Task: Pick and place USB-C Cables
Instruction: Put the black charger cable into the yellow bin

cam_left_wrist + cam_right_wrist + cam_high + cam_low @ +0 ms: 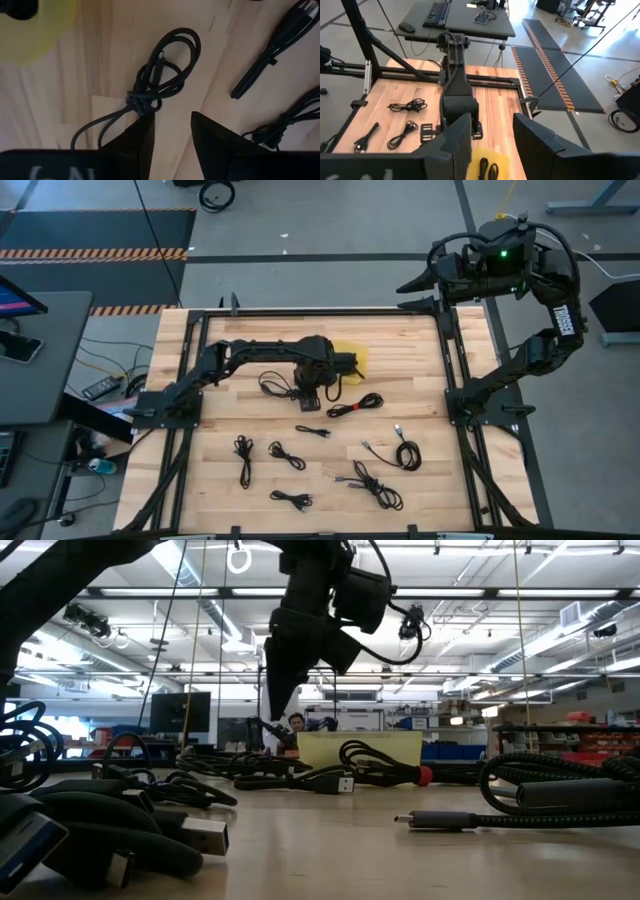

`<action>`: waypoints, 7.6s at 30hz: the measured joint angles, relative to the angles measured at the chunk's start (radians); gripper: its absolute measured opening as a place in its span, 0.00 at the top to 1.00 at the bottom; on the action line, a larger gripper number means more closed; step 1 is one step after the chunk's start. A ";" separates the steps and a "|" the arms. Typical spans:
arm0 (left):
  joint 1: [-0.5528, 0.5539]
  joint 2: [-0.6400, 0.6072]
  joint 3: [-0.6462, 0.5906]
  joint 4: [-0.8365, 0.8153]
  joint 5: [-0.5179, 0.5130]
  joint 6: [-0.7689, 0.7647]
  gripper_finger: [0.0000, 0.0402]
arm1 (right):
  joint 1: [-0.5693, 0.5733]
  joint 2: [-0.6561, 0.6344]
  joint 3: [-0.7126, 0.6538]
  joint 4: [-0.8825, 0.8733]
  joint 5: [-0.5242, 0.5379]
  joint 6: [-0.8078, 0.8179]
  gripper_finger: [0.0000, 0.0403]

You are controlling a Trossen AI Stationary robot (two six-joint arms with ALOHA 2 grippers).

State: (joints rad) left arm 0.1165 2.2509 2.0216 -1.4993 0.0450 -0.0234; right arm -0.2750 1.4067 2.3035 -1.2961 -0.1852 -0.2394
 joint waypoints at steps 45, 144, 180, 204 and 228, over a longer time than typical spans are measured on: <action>0.053 -0.821 -0.782 0.409 -0.121 -0.185 0.72 | 0.000 -0.013 0.000 0.084 0.004 -0.052 0.62; 0.069 -0.471 -0.957 0.974 0.047 0.243 0.87 | -0.001 -0.013 0.000 0.142 0.008 0.064 0.62; 0.166 -0.160 -0.298 0.950 0.212 0.382 0.87 | -0.001 -0.013 0.000 0.142 0.008 0.072 0.62; 0.241 -0.093 -0.298 0.914 0.121 0.370 0.87 | -0.001 -0.013 0.000 0.119 0.008 0.081 0.62; 0.217 -0.111 -0.163 0.707 0.125 0.354 0.51 | -0.001 -0.013 0.000 0.084 0.008 0.080 0.62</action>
State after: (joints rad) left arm 0.3337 2.1395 1.8588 -0.7918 0.1696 0.3303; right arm -0.2760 1.3937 2.3039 -1.2125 -0.1768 -0.1593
